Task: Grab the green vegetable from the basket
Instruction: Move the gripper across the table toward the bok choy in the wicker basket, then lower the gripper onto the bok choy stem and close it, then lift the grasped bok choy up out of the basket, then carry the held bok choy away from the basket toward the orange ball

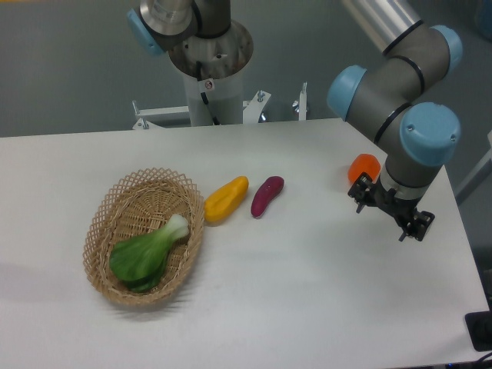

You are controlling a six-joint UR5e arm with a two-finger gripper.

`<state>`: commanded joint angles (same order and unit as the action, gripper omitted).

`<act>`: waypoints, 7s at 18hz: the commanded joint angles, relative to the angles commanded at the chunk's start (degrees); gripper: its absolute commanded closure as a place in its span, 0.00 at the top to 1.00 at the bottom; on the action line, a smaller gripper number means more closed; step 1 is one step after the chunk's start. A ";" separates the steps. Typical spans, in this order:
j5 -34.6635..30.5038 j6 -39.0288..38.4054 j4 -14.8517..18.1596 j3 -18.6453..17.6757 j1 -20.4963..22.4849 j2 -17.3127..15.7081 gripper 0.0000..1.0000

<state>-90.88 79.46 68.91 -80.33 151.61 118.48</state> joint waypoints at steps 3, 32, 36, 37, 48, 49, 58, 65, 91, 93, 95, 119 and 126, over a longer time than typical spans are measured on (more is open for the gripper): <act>0.27 -4.12 -1.76 -1.06 -1.66 -0.26 1.00; 5.10 -28.55 -11.08 -18.01 -28.73 -7.82 1.00; 5.01 -30.33 -11.51 -21.09 -32.16 -8.62 1.00; 4.92 -30.33 -11.95 -21.71 -32.61 -8.53 1.00; 4.40 -30.24 -16.61 -23.12 -33.14 -5.37 1.00; 4.22 -30.24 -16.87 -23.12 -33.22 -4.93 1.00; 2.02 -30.15 -17.32 -23.21 -34.72 -2.99 0.70; 2.64 -31.03 -16.53 -22.33 -34.63 -4.57 0.01; 10.20 -32.70 -7.92 -12.05 -18.20 -11.43 0.03; 10.02 -32.61 -6.95 -10.73 -16.80 -11.25 0.04; 9.85 -31.91 -6.16 -10.29 -15.13 -11.16 0.04; 4.40 -6.87 -0.97 -2.73 3.42 -4.75 0.03; -0.53 0.78 -1.06 -1.67 3.86 -3.34 0.09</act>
<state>-91.41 80.24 67.85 -82.00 155.48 115.14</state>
